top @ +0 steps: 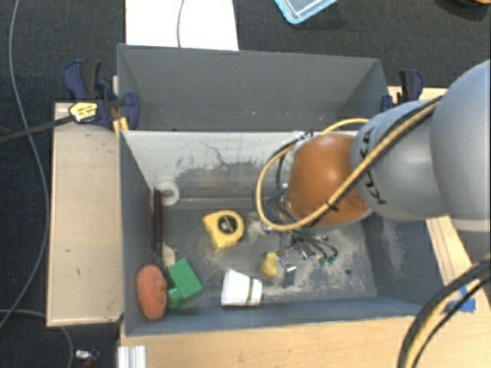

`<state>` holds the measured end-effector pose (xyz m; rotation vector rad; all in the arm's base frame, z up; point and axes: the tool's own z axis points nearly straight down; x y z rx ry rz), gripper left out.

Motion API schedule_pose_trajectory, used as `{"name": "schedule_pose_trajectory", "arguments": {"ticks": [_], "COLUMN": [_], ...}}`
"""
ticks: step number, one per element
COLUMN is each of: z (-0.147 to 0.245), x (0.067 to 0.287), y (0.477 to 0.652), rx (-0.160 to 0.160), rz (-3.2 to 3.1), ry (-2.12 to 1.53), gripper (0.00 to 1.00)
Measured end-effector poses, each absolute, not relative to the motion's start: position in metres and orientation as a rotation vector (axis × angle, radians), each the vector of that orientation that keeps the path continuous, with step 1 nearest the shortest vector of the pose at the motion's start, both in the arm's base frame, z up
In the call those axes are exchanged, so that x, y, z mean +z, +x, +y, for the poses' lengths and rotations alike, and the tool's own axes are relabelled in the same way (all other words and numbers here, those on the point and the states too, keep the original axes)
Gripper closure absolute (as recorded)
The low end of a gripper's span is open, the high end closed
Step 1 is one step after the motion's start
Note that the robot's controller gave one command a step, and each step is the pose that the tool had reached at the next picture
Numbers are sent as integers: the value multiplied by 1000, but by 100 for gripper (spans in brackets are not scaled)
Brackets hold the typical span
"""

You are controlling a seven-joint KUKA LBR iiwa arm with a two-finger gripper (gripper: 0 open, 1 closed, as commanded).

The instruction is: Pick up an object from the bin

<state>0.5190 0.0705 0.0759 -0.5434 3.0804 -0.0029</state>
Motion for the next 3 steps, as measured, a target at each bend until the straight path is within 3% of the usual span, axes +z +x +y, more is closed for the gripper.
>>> {"name": "schedule_pose_trajectory", "arguments": {"ticks": [2, 3], "z": [51, 36], "x": [80, 104], "y": [521, 543], "rx": [-1, -1], "rz": [3066, 3029], "ry": [-625, -773], "gripper": [0, 100]}}
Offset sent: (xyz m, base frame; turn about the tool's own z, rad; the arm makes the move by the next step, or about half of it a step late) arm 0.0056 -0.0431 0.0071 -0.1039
